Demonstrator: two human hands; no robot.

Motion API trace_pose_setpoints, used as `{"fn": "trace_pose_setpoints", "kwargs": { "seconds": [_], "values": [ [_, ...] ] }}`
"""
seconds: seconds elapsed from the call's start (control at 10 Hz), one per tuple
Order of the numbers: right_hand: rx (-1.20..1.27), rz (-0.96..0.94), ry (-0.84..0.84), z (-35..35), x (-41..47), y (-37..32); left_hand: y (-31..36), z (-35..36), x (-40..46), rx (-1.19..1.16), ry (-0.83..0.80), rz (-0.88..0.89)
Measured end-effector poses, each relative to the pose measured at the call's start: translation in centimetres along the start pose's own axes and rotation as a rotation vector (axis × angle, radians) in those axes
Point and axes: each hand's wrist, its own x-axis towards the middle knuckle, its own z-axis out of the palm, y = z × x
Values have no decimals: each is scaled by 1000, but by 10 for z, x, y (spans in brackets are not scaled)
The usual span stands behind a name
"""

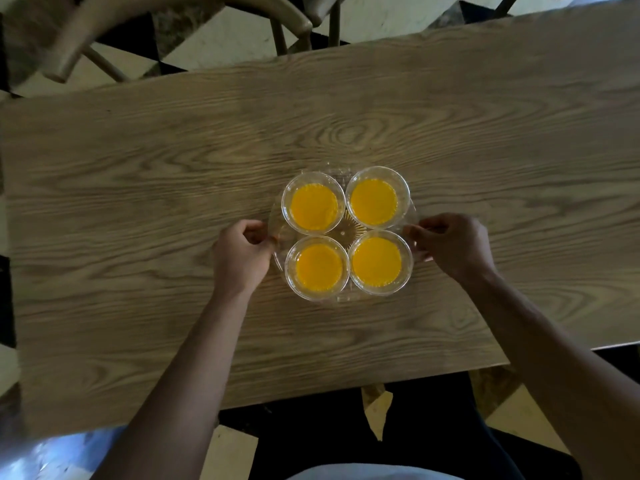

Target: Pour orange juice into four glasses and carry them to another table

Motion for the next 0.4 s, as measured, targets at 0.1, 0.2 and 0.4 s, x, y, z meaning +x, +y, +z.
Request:
{"fn": "trace_pose_setpoints", "kwargs": {
  "seconds": [0.1,0.2,0.4],
  "values": [
    [-67,-27,34,-7,-2,0,4,-8,1,-13,1,7],
    [-135,-53,-15,-13,-7,-4,7,-13,-1,-42,8,18],
    [-291,-104,-64,-26,-18,-10,20,-26,-11,66,29,95]
  ]
}}
